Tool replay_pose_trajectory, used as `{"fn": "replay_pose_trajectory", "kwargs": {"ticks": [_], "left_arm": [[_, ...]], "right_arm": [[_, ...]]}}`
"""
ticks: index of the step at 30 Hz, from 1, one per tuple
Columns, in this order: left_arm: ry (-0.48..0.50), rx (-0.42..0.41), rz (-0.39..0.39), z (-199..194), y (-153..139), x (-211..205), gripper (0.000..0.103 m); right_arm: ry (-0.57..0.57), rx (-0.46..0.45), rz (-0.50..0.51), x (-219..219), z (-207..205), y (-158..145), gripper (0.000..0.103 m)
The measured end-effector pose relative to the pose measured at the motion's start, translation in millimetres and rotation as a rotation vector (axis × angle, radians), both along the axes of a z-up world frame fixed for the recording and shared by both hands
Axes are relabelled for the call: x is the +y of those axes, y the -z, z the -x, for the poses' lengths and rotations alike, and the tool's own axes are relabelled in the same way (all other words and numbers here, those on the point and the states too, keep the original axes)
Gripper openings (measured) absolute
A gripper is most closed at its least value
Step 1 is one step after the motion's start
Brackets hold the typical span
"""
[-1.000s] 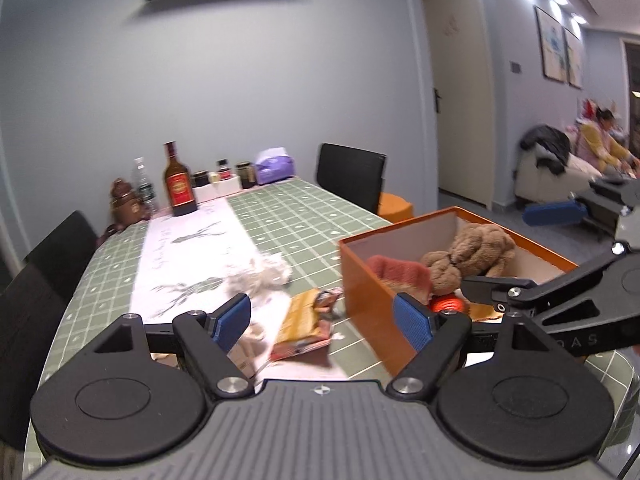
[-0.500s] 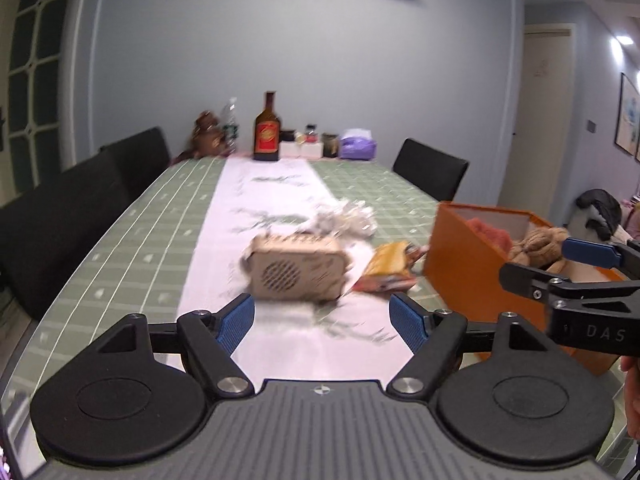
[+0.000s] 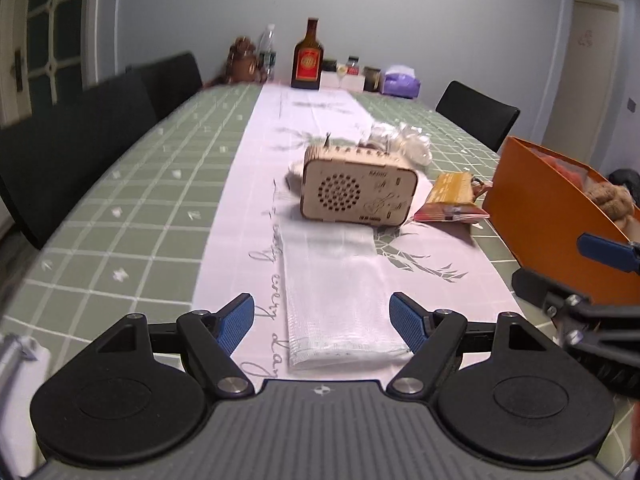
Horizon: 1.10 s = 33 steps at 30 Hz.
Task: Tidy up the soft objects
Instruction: 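Grasp the white mesh bag with the left gripper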
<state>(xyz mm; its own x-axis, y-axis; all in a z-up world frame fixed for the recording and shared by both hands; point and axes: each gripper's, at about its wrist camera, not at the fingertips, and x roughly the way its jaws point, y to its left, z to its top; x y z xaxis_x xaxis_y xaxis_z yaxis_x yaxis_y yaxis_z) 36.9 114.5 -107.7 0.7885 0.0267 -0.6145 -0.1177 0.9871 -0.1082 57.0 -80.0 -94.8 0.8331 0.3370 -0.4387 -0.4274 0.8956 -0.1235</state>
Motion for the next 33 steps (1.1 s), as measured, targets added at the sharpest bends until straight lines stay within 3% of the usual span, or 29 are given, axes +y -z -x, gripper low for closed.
{"fn": "replay_pose_trajectory", "kwargs": {"ticks": [6, 11, 15, 22, 24, 31, 33], "left_arm": [[-0.011, 0.064, 0.015, -29.7, 12.5, 4.4, 0.09], [-0.019, 0.1, 0.043, -45.4, 21.5, 7.6, 0.09], [-0.007, 0.115, 0.056, -54.3, 24.8, 4.8, 0.09], [0.021, 0.13, 0.04, -66.8, 23.9, -9.2, 0.088], [0.019, 0.138, -0.009, -68.9, 24.9, -16.1, 0.075], [0.032, 0.134, -0.104, -71.6, 27.5, -32.6, 0.054], [0.046, 0.127, -0.108, -70.6, 27.3, -35.5, 0.039]], "right_arm": [[-0.029, 0.061, 0.045, 16.7, -24.2, 16.5, 0.067], [-0.028, 0.13, 0.026, 20.6, -46.6, 31.3, 0.064], [-0.033, 0.184, 0.031, 24.8, -59.4, 44.1, 0.052], [-0.047, 0.221, 0.028, 28.3, -66.9, 56.0, 0.051], [-0.05, 0.221, 0.023, 27.6, -67.0, 55.6, 0.051], [-0.058, 0.22, 0.018, 27.7, -69.5, 55.9, 0.051], [-0.058, 0.219, 0.017, 27.5, -69.2, 55.7, 0.051]]}}
